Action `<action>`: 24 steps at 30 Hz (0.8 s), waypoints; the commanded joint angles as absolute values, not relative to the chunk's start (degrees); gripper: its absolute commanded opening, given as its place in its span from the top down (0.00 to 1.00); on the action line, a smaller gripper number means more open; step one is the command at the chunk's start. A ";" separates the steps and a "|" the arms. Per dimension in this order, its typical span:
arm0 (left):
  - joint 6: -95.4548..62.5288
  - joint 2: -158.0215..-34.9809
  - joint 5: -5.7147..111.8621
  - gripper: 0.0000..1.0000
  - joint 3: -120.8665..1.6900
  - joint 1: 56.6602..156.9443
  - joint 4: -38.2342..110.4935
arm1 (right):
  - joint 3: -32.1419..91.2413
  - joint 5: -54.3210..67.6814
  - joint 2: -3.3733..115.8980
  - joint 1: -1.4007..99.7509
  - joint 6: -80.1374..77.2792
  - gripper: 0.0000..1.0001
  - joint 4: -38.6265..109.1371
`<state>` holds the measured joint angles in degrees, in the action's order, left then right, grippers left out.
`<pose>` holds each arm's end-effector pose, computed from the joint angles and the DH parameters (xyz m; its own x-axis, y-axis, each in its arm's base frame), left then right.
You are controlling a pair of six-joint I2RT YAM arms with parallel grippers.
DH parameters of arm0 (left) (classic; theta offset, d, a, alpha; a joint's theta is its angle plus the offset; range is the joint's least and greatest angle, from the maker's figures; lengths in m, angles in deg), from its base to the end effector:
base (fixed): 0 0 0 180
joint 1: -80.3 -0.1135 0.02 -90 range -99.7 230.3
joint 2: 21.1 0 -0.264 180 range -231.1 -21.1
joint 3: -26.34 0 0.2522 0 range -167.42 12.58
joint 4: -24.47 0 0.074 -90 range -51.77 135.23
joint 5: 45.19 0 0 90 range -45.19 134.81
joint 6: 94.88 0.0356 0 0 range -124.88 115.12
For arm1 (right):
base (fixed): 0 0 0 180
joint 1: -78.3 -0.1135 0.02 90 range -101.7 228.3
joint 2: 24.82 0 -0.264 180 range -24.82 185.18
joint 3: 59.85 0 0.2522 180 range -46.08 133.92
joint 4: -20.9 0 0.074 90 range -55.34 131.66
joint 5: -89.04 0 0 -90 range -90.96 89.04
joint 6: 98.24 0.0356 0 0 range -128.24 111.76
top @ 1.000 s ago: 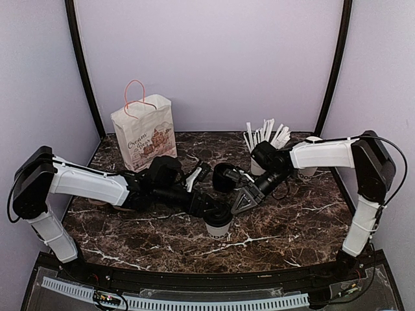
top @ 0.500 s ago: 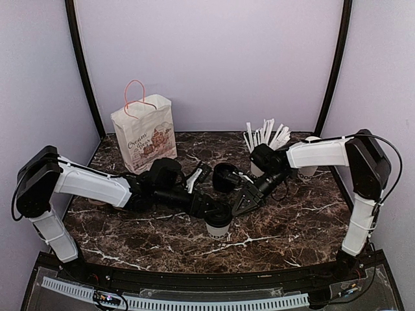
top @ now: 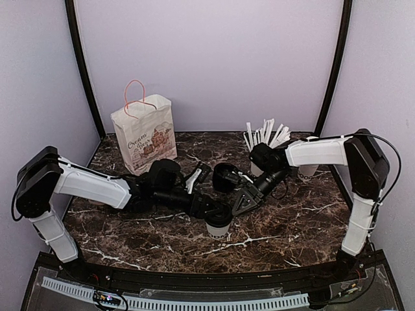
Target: Pack the takeout coffee
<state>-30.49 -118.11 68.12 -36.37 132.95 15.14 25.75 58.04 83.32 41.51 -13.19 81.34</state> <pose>0.2056 -0.2926 0.1884 -0.6406 0.1850 -0.7453 0.7439 0.3903 -0.5425 0.2591 0.2319 0.1761 -0.7580 -0.6224 -0.1952 -0.4595 0.2971 0.8370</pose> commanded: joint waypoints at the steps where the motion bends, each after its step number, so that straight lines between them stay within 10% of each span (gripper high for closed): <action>1: -24.97 -117.94 63.05 0.25 -34.40 133.68 23.66 | 26.91 48.25 81.64 40.91 -18.64 0.65 79.29; 24: -24.07 -109.25 60.78 0.18 -41.01 131.41 27.76 | 26.20 44.64 76.06 38.99 -26.26 0.43 82.86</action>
